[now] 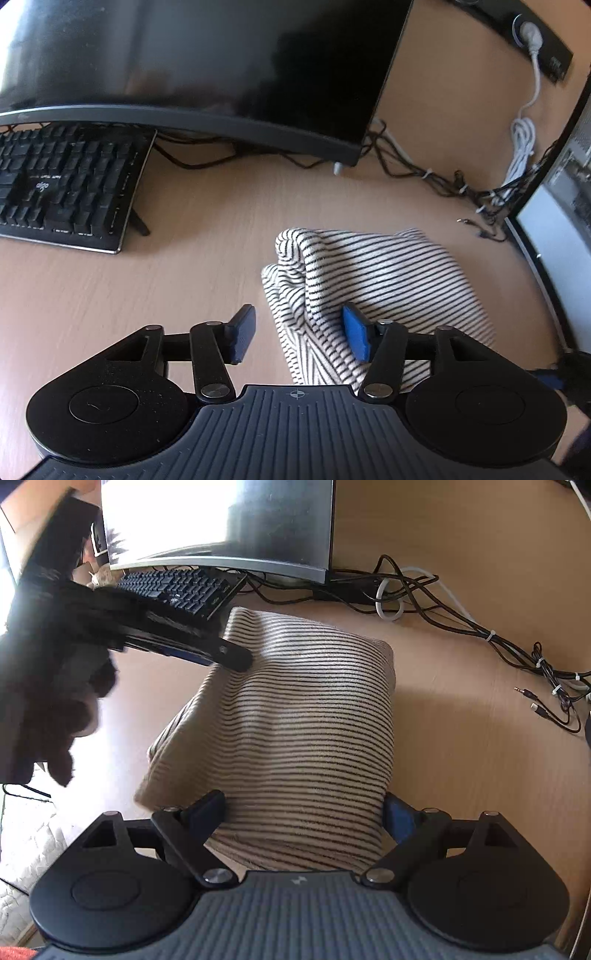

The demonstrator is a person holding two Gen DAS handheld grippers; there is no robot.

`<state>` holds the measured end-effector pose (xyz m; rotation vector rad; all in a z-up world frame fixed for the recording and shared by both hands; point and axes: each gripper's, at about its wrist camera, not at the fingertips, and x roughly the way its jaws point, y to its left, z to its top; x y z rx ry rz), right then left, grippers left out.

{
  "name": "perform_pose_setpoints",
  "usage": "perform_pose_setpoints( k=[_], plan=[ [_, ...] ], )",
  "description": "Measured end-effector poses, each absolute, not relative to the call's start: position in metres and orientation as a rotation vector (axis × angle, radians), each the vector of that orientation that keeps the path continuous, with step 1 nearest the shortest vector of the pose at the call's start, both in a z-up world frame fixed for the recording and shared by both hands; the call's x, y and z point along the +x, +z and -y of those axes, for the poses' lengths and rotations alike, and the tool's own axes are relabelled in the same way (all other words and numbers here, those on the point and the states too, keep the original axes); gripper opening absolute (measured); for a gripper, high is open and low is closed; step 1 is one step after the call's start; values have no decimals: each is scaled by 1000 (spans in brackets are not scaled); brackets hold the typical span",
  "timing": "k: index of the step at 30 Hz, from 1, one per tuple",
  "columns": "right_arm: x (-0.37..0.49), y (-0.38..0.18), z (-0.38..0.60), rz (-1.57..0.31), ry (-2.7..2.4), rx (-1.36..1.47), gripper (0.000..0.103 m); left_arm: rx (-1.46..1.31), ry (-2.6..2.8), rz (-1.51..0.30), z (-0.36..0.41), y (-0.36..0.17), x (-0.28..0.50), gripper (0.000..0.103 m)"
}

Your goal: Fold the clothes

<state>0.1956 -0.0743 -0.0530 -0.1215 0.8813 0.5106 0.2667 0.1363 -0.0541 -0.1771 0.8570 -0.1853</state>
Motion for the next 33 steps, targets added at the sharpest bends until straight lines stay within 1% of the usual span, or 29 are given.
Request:
perform_pose_setpoints(
  k=[2,4,5,6,7,9,12,15,16,17,19,20,33],
  plan=[
    [197,-50,83,-885,542,-47,90,-186,-169,-864,-138,-52,267,61],
    [201,-45,98,-888,576,61,89,-195,-154,-873,-138,-39,257,60],
    [206,-45,105,-887,562,93,85,-197,-162,-874,-137,-33,249,61],
    [211,-46,112,-885,540,119,80,-201,-175,-880,-135,-29,242,63],
    [217,-46,119,-884,518,145,78,-209,-197,-896,-133,-28,235,68],
    [233,-54,130,-914,471,222,72,-205,-243,-933,-125,-29,226,69],
    [253,-65,141,-950,465,352,72,-188,-292,-984,-113,-38,221,70],
    [266,-71,139,-968,493,398,72,-152,-306,-997,-108,-48,221,69],
    [269,-73,136,-976,503,401,72,-147,-313,-996,-109,-49,221,65],
    [272,-75,131,-986,510,399,72,-140,-322,-994,-111,-49,221,59],
    [277,-78,121,-1005,524,392,72,-135,-338,-989,-117,-48,218,51],
    [280,-78,113,-1007,521,369,72,-138,-339,-987,-122,-48,217,51],
    [329,-78,-9,-992,647,250,74,-284,-202,-966,-219,-51,225,50]
  ],
)
